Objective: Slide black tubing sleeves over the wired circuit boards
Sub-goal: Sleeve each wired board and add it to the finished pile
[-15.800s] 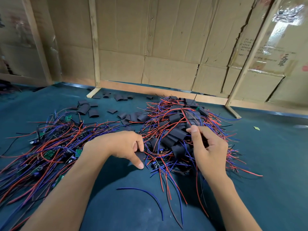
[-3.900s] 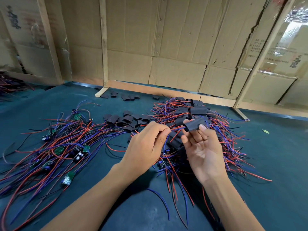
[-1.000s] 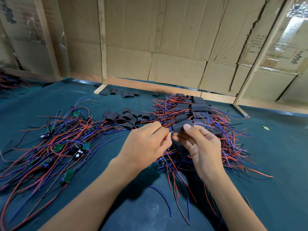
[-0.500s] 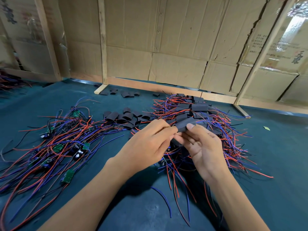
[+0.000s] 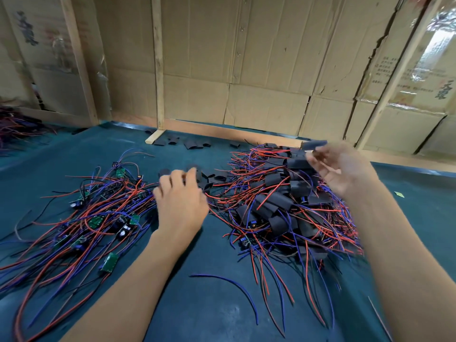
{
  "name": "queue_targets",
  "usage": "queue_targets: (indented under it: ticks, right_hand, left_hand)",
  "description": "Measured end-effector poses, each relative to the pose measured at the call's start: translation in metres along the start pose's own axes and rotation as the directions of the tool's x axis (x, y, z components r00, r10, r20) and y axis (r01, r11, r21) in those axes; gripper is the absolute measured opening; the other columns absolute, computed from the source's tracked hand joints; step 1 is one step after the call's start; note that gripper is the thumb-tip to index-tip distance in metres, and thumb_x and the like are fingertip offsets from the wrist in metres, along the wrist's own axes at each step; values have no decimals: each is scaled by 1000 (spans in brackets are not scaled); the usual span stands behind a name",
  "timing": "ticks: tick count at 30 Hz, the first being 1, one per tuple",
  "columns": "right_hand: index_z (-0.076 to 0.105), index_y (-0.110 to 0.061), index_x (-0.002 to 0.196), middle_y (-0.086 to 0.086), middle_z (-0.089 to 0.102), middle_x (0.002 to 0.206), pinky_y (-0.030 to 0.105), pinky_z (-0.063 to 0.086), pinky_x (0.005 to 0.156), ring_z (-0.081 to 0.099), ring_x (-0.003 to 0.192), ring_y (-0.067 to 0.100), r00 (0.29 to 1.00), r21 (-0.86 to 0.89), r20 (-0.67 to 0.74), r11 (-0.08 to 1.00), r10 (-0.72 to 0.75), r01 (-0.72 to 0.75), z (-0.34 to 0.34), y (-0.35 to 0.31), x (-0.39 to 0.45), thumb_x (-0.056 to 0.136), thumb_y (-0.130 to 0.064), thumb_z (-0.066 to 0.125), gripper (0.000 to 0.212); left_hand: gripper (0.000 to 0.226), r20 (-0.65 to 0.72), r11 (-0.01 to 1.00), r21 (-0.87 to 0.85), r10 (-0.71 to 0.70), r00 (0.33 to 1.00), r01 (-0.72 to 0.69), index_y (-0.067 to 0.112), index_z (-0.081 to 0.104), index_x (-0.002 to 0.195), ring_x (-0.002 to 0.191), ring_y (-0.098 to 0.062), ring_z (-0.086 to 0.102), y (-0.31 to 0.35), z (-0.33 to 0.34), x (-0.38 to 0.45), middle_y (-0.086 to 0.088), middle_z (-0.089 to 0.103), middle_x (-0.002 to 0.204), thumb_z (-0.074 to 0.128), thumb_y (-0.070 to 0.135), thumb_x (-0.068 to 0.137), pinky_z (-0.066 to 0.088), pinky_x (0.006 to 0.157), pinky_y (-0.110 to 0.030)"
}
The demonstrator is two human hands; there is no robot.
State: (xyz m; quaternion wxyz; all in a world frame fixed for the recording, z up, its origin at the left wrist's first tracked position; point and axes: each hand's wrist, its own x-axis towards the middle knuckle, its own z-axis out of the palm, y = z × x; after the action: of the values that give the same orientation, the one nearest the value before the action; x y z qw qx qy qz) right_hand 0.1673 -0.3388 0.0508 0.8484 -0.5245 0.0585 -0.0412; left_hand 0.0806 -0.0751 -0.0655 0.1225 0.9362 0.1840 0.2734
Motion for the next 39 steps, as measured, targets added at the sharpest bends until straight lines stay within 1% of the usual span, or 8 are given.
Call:
queue_targets:
  ticks: [5, 9, 14, 19, 25, 30, 34, 39]
  right_hand:
    - [58, 9, 99, 21, 63, 80, 24, 51, 42, 64, 49, 20, 990, -257, -139, 965, 11, -47, -11, 8, -4, 88, 6, 63, 12]
    - [60, -19, 94, 1, 67, 76, 33, 49, 47, 63, 47, 13, 818, -563, -201, 747, -538, 353, -10, 45, -32, 85, -21, 61, 10]
    - [55, -26, 93, -16, 59, 68, 9, 41, 63, 57, 63, -2, 628, -603, 320, 359, -709, 712, -1, 111, -79, 86, -12, 64, 18]
    - [68, -17, 99, -10, 70, 90, 32, 54, 66, 65, 73, 11, 445, -450, 753, 113, -485, 886, -11, 139, -98, 85, -12, 64, 16]
    - [72, -13, 105, -21, 58, 86, 26, 51, 65, 58, 66, 5, 507, -448, 716, 242, -479, 861, -6, 136, -96, 88, -10, 63, 19]
    - [72, -15, 103, -34, 54, 82, 19, 46, 65, 55, 65, 2, 538, -452, 730, 292, -422, 843, -11, 141, -94, 90, -11, 62, 17]
    - [73, -17, 101, -31, 55, 75, 20, 46, 64, 54, 63, 3, 562, -466, 717, 315, -413, 826, -9, 144, -94, 90, -14, 61, 17]
    - [72, -20, 100, -13, 66, 78, 32, 50, 63, 59, 63, 16, 580, -470, 714, 344, -393, 813, -13, 145, -92, 89, -17, 60, 17]
  left_hand:
    - [66, 84, 944, 265, -227, 970, 198, 11, 36, 145, 128, -36, 24, -24, 4, 4, -17, 28, 143, 48, 52, 94, 27, 101, -50]
    - [69, -4, 928, 266, -270, 963, 261, 19, 34, 148, 132, -39, 18, -33, -9, 14, -19, 19, 150, 58, 49, 91, 23, 105, -55]
    - [38, 154, 912, 295, -339, 928, 285, 13, 52, 125, 125, -37, 29, -38, -18, 21, -19, 40, 133, 55, 31, 92, 25, 97, -49]
    - [29, 364, 924, 335, -307, 879, 184, 9, 56, 121, 122, -40, 36, -35, -32, 29, -20, 39, 130, 54, 14, 92, 34, 99, -46]
    - [47, 296, 985, -161, -6, 955, 56, 26, 62, 131, 109, -27, 63, -43, -87, 48, -8, 59, 130, 68, 6, 89, 44, 102, -35]
    - [71, 387, 859, 486, -373, 843, 157, 31, 46, 133, 124, -41, 46, -78, -106, 39, -13, 46, 135, 81, 50, 75, 48, 98, -51]
    - [6, 368, 906, 409, -272, 889, 108, 13, 60, 87, 88, -37, 62, -89, -97, 30, -11, 60, 87, 63, 16, 83, 56, 83, -43]
    - [11, 281, 929, 350, -229, 932, 122, 15, 68, 87, 63, -29, 53, -78, -111, 30, -8, 54, 72, 62, 17, 78, 50, 64, -35]
